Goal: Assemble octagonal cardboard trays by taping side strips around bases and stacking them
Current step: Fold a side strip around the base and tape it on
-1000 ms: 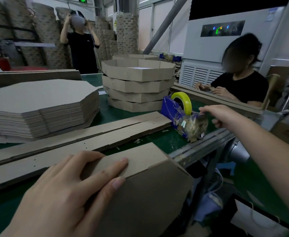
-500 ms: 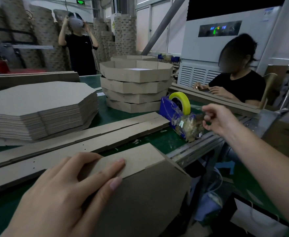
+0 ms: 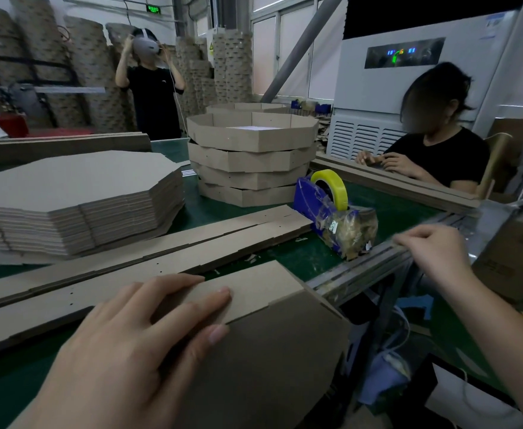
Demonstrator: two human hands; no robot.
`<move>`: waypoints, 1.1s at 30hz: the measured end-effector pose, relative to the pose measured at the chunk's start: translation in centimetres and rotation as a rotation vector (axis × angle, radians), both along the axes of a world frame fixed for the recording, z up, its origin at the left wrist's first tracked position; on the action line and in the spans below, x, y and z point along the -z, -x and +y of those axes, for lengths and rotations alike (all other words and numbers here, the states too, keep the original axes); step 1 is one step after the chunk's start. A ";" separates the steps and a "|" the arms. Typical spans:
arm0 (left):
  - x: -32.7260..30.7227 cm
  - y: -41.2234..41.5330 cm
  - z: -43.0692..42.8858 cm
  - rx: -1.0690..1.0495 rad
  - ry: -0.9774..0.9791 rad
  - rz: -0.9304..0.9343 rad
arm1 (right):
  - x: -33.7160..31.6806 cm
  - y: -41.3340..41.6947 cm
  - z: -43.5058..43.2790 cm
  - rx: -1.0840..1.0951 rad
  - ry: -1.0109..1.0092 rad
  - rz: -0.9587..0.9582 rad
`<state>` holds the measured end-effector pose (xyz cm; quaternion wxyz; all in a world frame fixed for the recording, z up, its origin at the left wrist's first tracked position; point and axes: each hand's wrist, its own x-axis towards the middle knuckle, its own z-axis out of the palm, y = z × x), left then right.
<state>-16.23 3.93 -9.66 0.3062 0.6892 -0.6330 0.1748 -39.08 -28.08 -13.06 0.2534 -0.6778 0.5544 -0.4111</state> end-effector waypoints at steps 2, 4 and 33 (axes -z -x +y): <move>0.0 -0.2 -0.1 -0.014 -0.035 -0.028 | -1.6 -1.3 3.2 -0.100 0.115 -0.020; 0.0 -0.2 -0.2 -0.016 -0.056 -0.053 | -3.1 -2.9 7.4 -0.268 0.114 -0.146; 0.1 -0.1 0.3 0.029 -0.058 -0.139 | -1.2 -9.5 24.3 -0.550 -0.775 -0.861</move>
